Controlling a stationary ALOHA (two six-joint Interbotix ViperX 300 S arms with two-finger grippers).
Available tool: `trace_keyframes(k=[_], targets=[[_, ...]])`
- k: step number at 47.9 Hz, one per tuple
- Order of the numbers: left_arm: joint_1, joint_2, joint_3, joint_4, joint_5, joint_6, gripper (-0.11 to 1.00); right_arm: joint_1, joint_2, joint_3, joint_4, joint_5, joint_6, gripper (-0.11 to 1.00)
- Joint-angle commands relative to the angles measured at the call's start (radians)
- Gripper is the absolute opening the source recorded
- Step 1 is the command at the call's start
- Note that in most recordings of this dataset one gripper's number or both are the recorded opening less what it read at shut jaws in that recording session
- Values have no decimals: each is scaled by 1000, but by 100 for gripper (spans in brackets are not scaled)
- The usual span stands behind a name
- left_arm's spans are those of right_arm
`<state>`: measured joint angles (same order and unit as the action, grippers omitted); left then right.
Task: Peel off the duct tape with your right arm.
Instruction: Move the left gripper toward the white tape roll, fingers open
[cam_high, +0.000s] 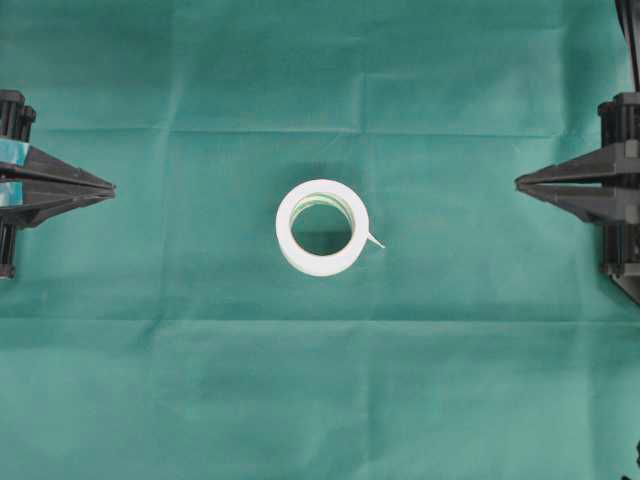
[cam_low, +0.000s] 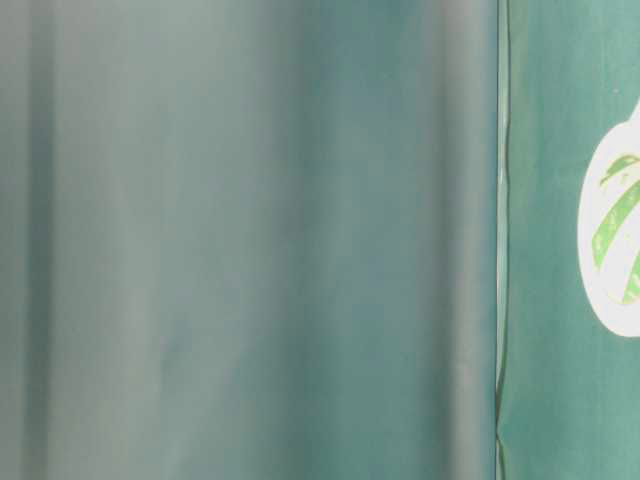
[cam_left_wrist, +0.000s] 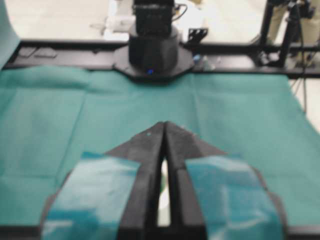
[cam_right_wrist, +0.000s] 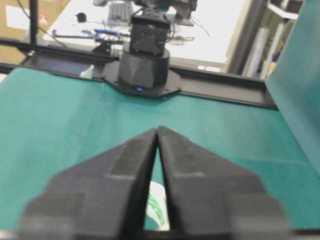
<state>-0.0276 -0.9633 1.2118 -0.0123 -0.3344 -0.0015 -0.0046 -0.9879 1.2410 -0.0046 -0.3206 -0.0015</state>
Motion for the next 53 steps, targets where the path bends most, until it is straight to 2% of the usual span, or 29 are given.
trace_keyframes(k=[1,7,13,16,18,32,53], targets=[[-11,9,-8,-2,-31,2,12,-2,-2,-12,0,-11,2,-1],[-14,12,-3,-2,-52,8,44,-2,-2,-12,-2,-11,3,20],[-12,12,-2,-2,-52,6,81,-2,2,-12,0,-11,3,57],[-12,12,-2,-2,-52,6,92,-2,2,-12,0,-12,3,74],[-12,15,-5,-2,-52,5,93,-2,2,-12,0,-11,3,78],[-12,127,-44,-2,-120,6,93,-2,15,-20,0,-29,3,77],[-3,407,-229,-2,-167,9,93,-2,32,-14,-2,-44,3,77]])
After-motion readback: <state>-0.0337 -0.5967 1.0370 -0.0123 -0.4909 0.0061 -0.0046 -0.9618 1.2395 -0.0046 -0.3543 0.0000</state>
